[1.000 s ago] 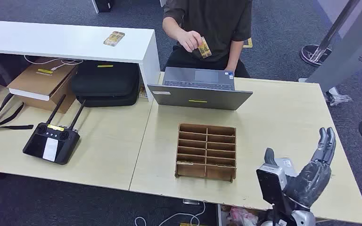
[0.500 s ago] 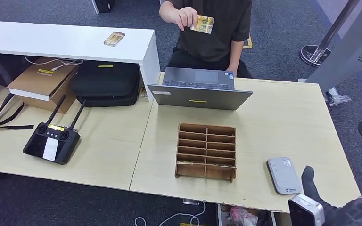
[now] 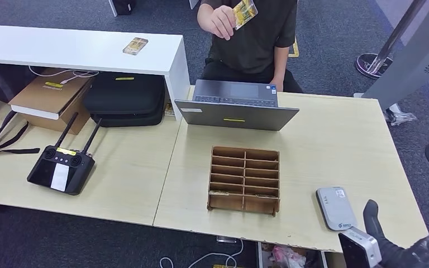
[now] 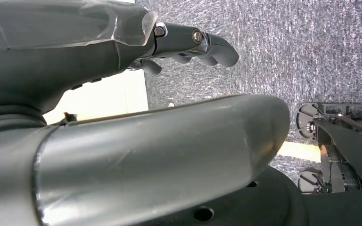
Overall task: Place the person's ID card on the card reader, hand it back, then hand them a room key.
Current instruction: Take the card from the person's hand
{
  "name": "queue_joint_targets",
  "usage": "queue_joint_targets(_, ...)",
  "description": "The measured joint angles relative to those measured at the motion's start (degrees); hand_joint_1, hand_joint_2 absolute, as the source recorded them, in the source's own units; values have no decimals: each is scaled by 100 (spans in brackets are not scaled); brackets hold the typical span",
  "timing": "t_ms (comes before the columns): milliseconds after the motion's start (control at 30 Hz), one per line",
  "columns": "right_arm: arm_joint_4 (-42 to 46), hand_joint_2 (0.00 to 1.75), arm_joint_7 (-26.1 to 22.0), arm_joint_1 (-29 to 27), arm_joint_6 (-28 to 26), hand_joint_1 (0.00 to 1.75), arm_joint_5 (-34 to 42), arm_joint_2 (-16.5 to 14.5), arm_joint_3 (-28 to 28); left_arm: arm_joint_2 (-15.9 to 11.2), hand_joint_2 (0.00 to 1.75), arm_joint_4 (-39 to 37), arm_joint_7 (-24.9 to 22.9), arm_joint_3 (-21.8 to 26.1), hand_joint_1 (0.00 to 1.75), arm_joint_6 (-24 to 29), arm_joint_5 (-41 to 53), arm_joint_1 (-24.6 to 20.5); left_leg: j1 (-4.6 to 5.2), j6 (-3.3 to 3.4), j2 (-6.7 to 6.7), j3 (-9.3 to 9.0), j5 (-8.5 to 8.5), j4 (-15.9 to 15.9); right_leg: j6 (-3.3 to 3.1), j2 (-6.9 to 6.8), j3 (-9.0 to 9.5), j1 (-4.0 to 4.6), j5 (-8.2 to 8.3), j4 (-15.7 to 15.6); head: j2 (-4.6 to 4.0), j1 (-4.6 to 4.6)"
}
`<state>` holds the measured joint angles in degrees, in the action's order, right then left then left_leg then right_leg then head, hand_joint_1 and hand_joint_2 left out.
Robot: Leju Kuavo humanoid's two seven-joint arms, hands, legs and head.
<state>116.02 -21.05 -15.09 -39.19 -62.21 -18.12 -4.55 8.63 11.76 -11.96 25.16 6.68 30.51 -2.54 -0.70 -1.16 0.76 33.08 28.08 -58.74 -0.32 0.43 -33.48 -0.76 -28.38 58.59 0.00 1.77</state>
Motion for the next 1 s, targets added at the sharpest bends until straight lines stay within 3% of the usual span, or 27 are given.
queue_joint_targets(167,-21,175,282,97,0,0,-235,77,-10,0,0,0,93,2,0,-39,85,-2,0,0,-1,0,0,0,0,1,3,0,1,0,0,1)
queue_joint_targets(300,-223,175,855,462,150,0,-199,556,196,-2,0,0,154,3,0,-68,163,-9,2,0,-3,-2,-1,0,2,2,9,-1,2,0,0,-1)
queue_joint_targets(467,-723,175,1327,1395,1536,0,705,1440,775,-13,0,0,171,4,0,-162,280,-31,4,2,-11,-8,-4,-2,8,12,11,-4,14,0,0,0)
queue_joint_targets(600,-1192,175,1435,2211,2090,0,871,1909,1223,-21,0,0,169,10,0,-246,320,-35,2,1,-8,-10,-11,-3,10,9,11,-3,17,1,0,1)
queue_joint_targets(767,-1567,175,1540,2810,2259,0,859,2195,1627,-22,0,0,164,43,0,-266,344,-34,-1,-3,-4,-10,-12,-3,9,7,10,-2,16,2,0,1)
queue_joint_targets(1000,-1754,175,1562,2990,2263,0,857,2365,1818,-23,0,0,164,69,0,-272,349,-33,0,-2,-3,-3,-10,-2,8,6,6,-1,13,1,0,0)
